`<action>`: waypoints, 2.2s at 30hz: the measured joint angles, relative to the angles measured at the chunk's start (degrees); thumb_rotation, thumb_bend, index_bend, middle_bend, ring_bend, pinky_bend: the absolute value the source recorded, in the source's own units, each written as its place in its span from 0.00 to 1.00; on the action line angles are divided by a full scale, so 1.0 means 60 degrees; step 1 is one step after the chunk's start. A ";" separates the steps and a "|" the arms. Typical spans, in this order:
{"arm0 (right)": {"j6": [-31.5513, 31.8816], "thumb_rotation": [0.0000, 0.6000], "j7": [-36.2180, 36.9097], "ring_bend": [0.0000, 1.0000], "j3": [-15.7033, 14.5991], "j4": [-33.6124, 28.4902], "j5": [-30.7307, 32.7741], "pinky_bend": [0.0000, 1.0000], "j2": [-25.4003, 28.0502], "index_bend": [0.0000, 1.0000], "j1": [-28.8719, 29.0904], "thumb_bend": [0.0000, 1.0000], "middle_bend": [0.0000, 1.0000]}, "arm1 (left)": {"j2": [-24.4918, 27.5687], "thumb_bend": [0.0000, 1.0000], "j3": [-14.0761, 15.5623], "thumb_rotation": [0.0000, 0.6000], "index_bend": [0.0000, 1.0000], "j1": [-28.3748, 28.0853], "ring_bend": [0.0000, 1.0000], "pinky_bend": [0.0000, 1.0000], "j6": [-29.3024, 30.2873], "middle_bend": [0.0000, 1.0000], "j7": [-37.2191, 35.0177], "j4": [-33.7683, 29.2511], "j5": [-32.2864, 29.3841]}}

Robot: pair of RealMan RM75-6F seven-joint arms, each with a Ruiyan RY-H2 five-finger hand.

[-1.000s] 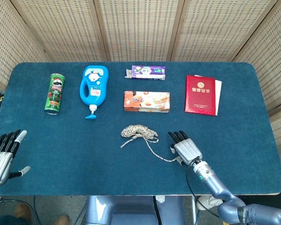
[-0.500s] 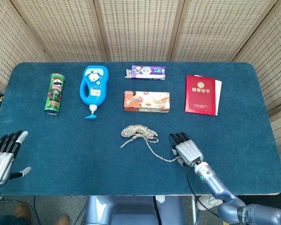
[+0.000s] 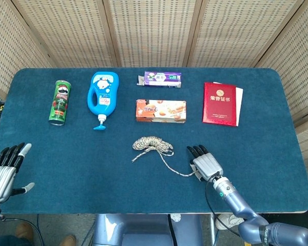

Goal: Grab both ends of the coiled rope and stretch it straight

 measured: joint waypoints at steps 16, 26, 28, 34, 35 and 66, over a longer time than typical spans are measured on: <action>0.0176 1.00 0.0103 0.00 -0.0045 0.0068 -0.0160 0.00 -0.0011 0.60 -0.0019 0.39 0.00 | -0.0047 0.00 -0.0022 1.00 0.00 -0.0124 0.00 0.00 -0.0175 0.00 0.0156 0.0010 -0.0024; 0.0405 1.00 0.0063 0.00 -0.0047 -0.0333 -0.0345 0.00 0.0327 0.60 -0.0062 0.39 0.00 | -0.0329 0.00 -0.0387 1.00 0.04 -0.1109 0.00 0.00 -0.1201 0.00 0.0983 -0.0122 0.0018; 0.0427 1.00 0.0025 0.00 -0.0058 -0.0407 -0.0343 0.00 0.0380 0.60 -0.0074 0.39 0.00 | -0.0467 0.00 -0.0560 1.00 0.13 -0.1451 0.00 0.00 -0.1501 0.00 0.1453 -0.0328 -0.0036; 0.0450 1.00 -0.0068 0.00 -0.0080 -0.0560 -0.0230 0.00 0.0472 0.60 -0.0116 0.39 0.00 | -0.1176 0.06 -0.0960 1.00 0.26 -0.2724 0.00 0.00 -0.2742 0.00 0.2709 -0.0635 -0.0070; 0.0458 1.00 -0.0088 0.00 -0.0079 -0.0589 -0.0209 0.00 0.0489 0.60 -0.0122 0.39 0.00 | -0.1334 0.07 -0.1014 1.00 0.28 -0.2931 0.00 0.00 -0.2941 0.00 0.2875 -0.0632 -0.0076; 0.0366 1.00 -0.0237 0.00 -0.0124 -0.0732 0.0136 0.00 0.0545 0.60 -0.0114 0.39 0.00 | -0.5408 0.22 -0.2006 1.00 0.47 -0.5820 0.00 0.00 -0.5030 0.00 0.4773 0.1365 -0.3103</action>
